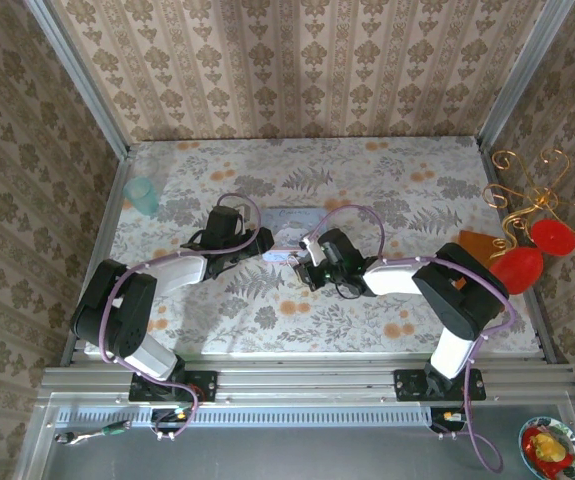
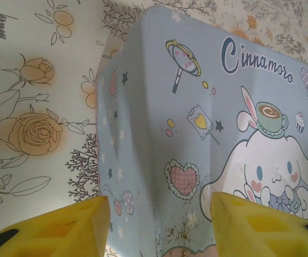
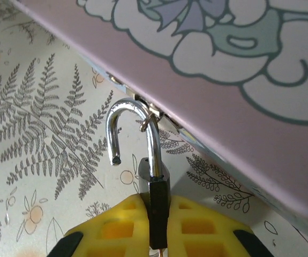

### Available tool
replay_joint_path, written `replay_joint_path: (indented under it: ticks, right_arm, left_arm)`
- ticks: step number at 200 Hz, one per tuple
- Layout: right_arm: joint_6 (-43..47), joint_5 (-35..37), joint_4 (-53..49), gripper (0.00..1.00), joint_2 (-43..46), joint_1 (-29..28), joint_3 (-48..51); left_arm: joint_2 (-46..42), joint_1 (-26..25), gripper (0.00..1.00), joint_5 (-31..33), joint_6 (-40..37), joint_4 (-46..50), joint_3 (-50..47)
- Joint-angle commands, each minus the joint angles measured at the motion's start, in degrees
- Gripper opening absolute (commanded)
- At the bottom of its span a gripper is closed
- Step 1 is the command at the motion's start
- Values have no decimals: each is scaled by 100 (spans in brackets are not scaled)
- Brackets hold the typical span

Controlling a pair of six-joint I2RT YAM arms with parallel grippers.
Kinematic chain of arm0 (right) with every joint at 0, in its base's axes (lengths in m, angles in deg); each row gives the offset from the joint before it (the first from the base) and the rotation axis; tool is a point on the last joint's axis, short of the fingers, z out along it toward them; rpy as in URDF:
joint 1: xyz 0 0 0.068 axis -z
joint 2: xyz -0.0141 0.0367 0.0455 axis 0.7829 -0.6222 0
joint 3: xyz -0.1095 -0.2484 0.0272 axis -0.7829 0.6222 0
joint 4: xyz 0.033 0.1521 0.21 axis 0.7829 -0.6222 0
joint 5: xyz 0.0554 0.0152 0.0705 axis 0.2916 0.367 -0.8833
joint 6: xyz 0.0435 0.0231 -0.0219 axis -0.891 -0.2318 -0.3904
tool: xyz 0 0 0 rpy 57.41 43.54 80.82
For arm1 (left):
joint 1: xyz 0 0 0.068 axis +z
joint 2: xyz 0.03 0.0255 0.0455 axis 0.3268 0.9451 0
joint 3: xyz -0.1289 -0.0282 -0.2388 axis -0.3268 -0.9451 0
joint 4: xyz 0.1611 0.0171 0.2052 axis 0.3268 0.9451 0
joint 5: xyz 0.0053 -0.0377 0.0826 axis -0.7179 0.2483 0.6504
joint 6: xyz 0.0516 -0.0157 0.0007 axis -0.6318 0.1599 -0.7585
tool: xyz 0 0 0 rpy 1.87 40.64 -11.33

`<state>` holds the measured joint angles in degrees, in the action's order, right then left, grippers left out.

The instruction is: Unlock the padlock with the key

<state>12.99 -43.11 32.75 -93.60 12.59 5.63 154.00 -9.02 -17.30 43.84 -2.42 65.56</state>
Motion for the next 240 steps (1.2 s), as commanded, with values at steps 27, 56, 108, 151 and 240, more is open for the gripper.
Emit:
replay_joint_path:
  ticks: [27, 56, 108, 151, 240]
  right_arm:
    - [-733, 1435, 171, 0, 329, -352, 284]
    - [-2158, 1694, 393, 0, 316, -404, 402]
    - [-3544, 1853, 622, 0, 157, -459, 364]
    - [-3908, 2036, 510, 0, 149, -419, 225]
    - [-5016, 2158, 507, 0, 91, -316, -60]
  left_arm:
    - [255, -46, 51, 421, 43, 1010, -440]
    - [139, -246, 48, 772, 320, 767, -690]
    - [51, -674, 46, 1039, 768, 440, -974]
    - [-56, -858, 45, 1202, 923, 379, -1092]
    - [-62, -1412, 45, 1386, 1274, 234, -988]
